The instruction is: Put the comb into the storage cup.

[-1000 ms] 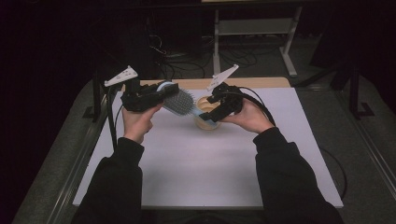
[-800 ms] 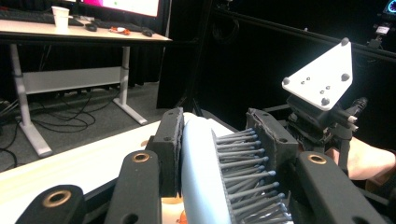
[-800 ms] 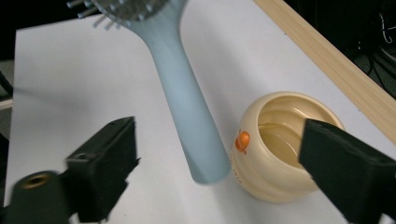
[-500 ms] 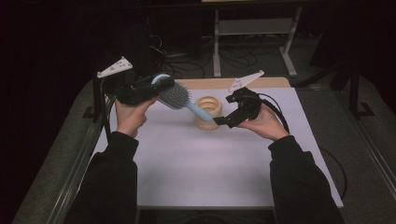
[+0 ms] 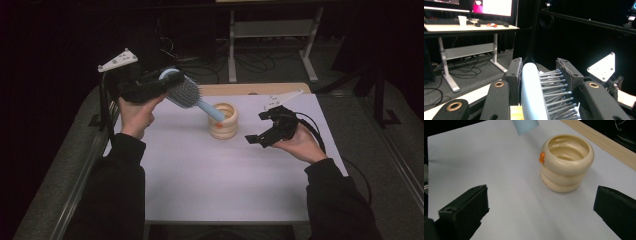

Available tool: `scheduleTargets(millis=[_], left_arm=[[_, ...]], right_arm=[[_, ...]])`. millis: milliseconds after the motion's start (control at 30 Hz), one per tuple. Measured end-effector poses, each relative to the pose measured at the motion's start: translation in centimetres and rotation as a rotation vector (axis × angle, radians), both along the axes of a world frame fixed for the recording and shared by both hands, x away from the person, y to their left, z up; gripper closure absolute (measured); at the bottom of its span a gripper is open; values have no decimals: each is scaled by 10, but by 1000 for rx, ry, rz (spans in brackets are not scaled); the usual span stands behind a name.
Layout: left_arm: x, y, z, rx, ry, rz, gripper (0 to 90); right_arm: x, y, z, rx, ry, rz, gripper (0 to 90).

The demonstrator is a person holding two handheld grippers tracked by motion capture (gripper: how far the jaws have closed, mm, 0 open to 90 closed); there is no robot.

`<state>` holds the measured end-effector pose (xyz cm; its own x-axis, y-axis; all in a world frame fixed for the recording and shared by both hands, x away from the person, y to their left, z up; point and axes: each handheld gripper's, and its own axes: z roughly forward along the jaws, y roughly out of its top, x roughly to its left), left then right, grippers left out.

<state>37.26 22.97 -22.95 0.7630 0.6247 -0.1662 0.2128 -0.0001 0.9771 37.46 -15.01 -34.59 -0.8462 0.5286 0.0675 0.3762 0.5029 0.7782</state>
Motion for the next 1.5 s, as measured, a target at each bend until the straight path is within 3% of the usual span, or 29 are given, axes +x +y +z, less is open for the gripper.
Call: scheduleTargets(millis=[367, 600, 900, 1500], left_arm=[[7, -3, 15, 5, -20, 10, 583], [15, -10, 26, 39, -32, 22, 583], [22, -14, 38, 27, -44, 28, 583], [44, -19, 35, 13, -26, 75, 582]], right_arm=[[-12, -31, -19, 51, 21, -61, 0], [-23, -47, -26, 76, 24, -80, 0], [-35, -70, -37, 120, 28, -113, 0], [-53, -99, -59, 188, -4, -180, 0]])
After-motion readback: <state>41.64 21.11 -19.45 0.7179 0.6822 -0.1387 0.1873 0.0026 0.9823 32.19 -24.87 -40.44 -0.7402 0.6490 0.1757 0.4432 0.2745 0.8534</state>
